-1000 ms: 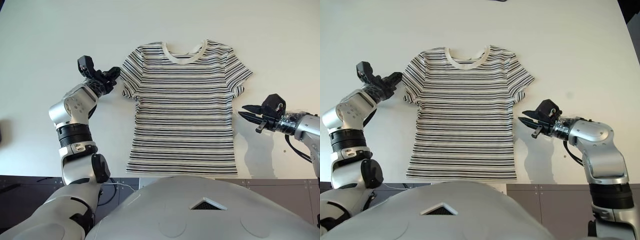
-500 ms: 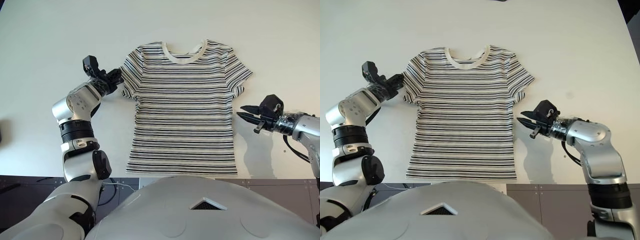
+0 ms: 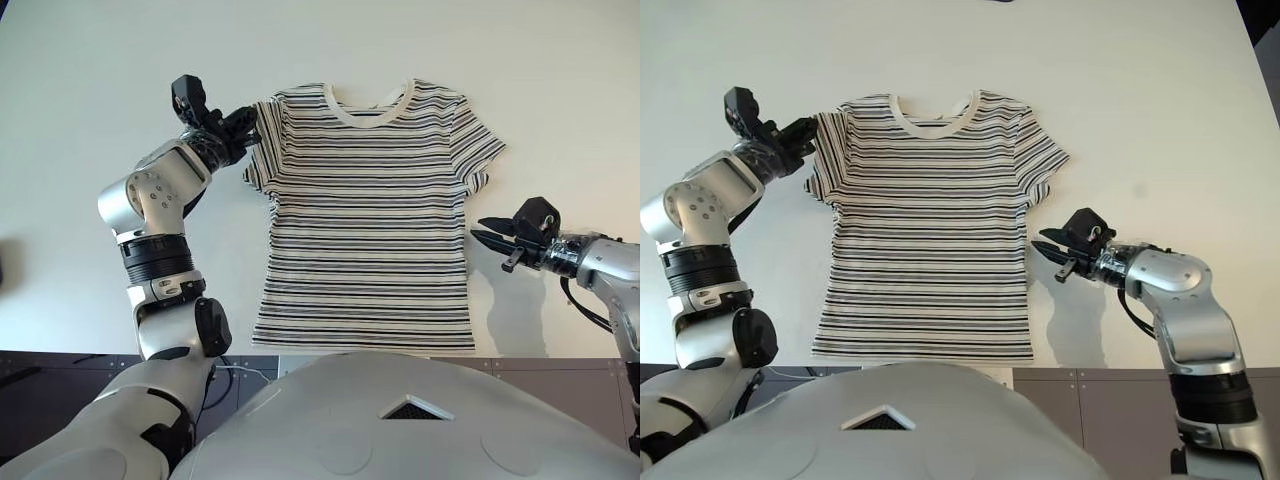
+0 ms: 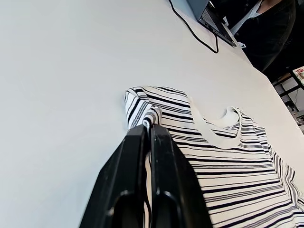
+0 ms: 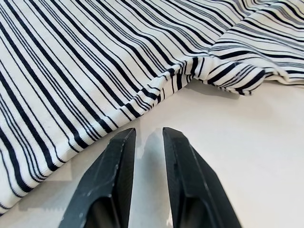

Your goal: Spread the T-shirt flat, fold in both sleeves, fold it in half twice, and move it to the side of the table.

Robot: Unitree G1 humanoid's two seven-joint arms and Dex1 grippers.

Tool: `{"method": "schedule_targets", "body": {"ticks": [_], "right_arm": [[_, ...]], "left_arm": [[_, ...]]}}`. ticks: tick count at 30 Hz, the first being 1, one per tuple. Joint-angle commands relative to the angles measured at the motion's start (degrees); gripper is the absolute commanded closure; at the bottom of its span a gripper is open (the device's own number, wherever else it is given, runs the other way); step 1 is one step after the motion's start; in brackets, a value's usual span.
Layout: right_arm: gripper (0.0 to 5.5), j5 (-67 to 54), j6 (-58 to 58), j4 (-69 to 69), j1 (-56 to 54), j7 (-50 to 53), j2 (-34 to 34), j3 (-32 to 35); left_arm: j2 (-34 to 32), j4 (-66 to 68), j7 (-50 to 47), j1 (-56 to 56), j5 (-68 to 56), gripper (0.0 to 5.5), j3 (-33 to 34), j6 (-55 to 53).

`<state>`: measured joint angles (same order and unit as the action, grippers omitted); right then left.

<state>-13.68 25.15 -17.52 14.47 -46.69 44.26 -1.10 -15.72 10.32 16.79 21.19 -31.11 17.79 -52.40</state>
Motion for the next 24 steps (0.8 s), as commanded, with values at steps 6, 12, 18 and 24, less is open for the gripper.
{"method": "schedule_targets", "body": {"ticks": [6, 12, 18, 24], "right_arm": [[4.46, 0.72, -0.19, -0.62, -0.58, 0.92, -1.34, -0.83], [4.46, 0.81, -0.07, -0.62, -0.8, 1.53, -1.96, -1.64], [4.46, 0.84, -0.07, -0.53, -1.12, 1.69, -1.91, -2.26], [4.46, 0.33, 0.13, -0.67, -0.48, 2.3, -2.19, -1.65]], "left_arm": [[3.61, 0.43, -3.9, 4.65, 2.29, 5.34, -4.45, -0.61], [4.83, 3.81, -4.52, 6.33, 5.06, 5.34, -7.11, 0.83], [5.76, 4.03, -3.39, 5.85, 7.22, 4.8, -11.9, 0.81], [4.65, 1.1, -1.54, 6.0, 7.68, 4.24, -13.07, 1.52]]}}
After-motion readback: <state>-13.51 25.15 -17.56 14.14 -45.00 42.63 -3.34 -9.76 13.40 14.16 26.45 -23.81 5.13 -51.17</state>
